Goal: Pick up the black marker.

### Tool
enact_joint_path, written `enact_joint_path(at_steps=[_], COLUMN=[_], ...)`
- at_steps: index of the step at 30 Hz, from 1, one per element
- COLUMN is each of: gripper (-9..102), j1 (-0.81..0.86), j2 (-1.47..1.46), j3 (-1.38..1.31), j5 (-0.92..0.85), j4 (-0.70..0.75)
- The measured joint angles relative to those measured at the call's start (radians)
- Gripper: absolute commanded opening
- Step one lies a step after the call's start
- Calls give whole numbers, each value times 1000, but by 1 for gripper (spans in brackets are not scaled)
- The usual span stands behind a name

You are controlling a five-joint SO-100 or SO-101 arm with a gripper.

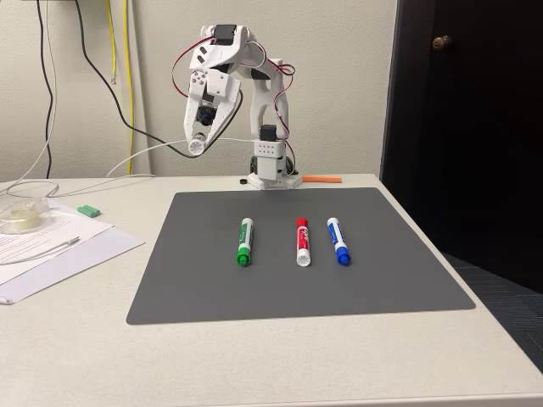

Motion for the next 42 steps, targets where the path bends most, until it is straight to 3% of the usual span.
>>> enact_joint_path(at_steps=[23,42], gripper=[0,0], j1=[0,-51], j2=[239,468], j3=[-2,250], j5=[-71,-78], j4=[264,156])
